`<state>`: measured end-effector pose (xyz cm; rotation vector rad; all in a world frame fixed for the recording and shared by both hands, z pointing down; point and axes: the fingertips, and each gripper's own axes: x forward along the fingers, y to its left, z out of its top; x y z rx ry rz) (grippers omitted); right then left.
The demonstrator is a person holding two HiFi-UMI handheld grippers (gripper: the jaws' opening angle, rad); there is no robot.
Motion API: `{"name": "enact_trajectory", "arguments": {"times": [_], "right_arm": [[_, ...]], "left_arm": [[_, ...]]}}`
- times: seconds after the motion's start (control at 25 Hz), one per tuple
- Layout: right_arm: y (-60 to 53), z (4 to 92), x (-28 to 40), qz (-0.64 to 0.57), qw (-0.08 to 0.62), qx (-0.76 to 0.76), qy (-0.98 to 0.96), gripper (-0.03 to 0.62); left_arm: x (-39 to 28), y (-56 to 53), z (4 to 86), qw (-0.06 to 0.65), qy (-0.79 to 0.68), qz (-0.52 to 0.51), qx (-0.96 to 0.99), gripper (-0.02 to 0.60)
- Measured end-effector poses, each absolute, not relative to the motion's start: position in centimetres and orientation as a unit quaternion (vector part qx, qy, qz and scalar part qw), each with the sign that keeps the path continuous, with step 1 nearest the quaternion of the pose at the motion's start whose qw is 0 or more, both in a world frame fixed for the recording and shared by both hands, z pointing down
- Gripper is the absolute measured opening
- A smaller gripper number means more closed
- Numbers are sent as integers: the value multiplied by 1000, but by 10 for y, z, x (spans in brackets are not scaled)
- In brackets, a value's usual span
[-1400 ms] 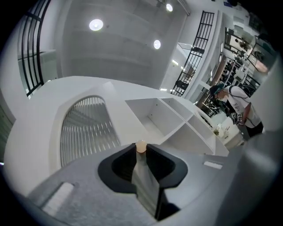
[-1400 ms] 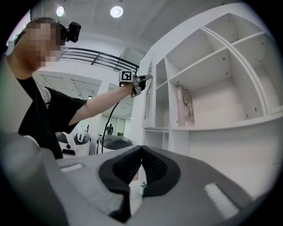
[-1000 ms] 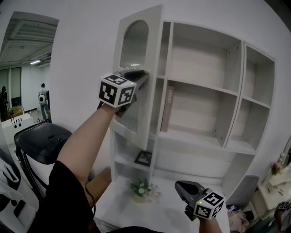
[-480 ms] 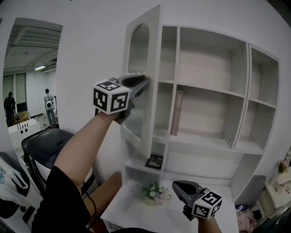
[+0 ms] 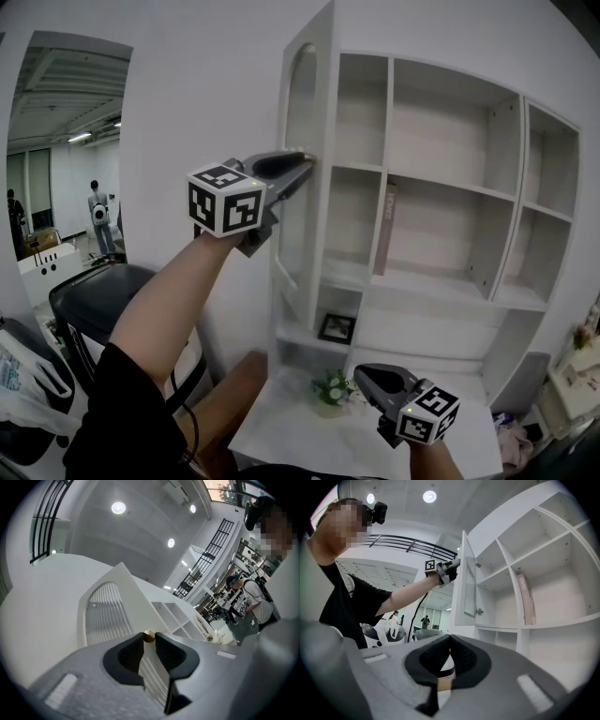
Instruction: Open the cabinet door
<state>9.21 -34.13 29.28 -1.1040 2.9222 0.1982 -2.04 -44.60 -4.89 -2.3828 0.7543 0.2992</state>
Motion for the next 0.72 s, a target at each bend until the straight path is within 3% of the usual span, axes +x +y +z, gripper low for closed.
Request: {"name": "enact_trajectory", "arguments": {"times": [0.72], "right_arm": [[-316,308,14,47,-5,-377,925,0]], "left_arm": [[-105,-436,-48,281,276,142,-908,95]]}}
